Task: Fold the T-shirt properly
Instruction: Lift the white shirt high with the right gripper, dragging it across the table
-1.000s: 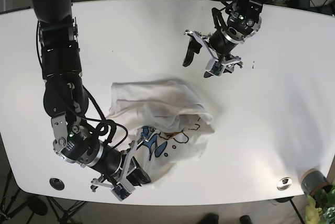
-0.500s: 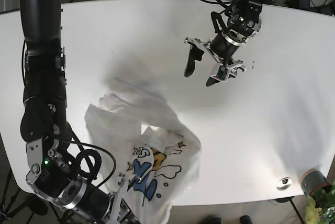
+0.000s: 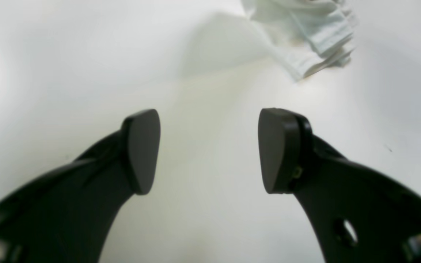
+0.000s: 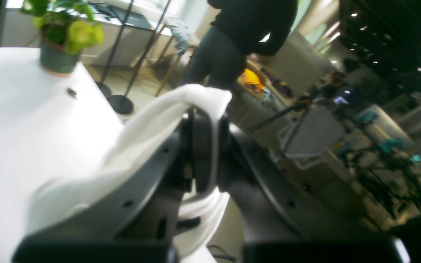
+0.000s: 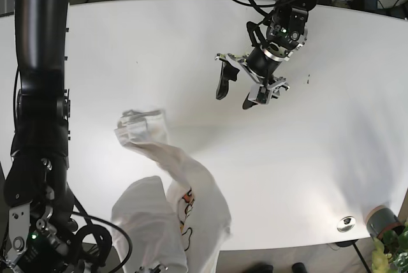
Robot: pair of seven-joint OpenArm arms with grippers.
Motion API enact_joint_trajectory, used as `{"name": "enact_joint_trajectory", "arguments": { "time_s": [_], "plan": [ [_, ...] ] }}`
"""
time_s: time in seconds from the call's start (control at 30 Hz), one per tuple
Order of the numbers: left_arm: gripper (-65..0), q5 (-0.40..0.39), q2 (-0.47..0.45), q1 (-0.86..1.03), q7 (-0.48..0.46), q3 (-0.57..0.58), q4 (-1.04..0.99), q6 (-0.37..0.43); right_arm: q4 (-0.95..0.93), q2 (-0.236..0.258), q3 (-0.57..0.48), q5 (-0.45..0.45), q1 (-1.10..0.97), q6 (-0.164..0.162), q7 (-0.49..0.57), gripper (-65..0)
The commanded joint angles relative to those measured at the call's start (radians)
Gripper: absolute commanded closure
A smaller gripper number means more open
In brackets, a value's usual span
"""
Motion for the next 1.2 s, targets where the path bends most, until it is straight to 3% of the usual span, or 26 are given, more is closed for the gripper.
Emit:
{"name": "enact_joint_trajectory", "arguments": {
  "time_s": [0.0, 0.17, 0.53, 0.6, 0.67, 1.0, 1.17],
  "plan": [
    [-39.7, -0.012, 0.002, -0.010, -0.032, 0.002, 0.009, -0.006, -0.012, 0.003, 0.010, 0.006, 0.078, -0.011, 0.018, 0.0],
    [-39.7, -0.010, -0.002, -0.016, -0.032, 0.044, -0.006, -0.006, -0.075, 0.000, 0.010, 0.006, 0.123, -0.011, 0.012, 0.0],
    [-39.7, -0.009, 0.001, -0.017, -0.032, 0.050, -0.023, -0.006, -0.273, -0.065, 0.009, -0.004, 0.123, -0.010, 0.015, 0.0],
    [-39.7, -0.009, -0.001, -0.017, -0.032, 0.050, -0.026, -0.006, -0.299, -0.068, 0.009, -0.004, 0.123, -0.001, 0.016, 0.0],
    [-39.7, -0.009, -0.001, -0.017, -0.032, 0.050, -0.028, -0.006, -0.321, -0.071, 0.009, -0.004, 0.123, 0.035, 0.016, 0.0],
    [-39.7, -0.010, 0.005, -0.042, -0.033, 0.054, -0.032, -0.005, -0.226, -0.081, 0.012, -0.005, 0.123, 0.042, 0.013, 0.0],
    [-39.7, -0.009, 0.038, -0.114, -0.033, 0.128, -0.103, -0.005, -0.192, -0.083, 0.016, -0.005, 0.123, 0.042, 0.013, 0.0]
  ]
}}
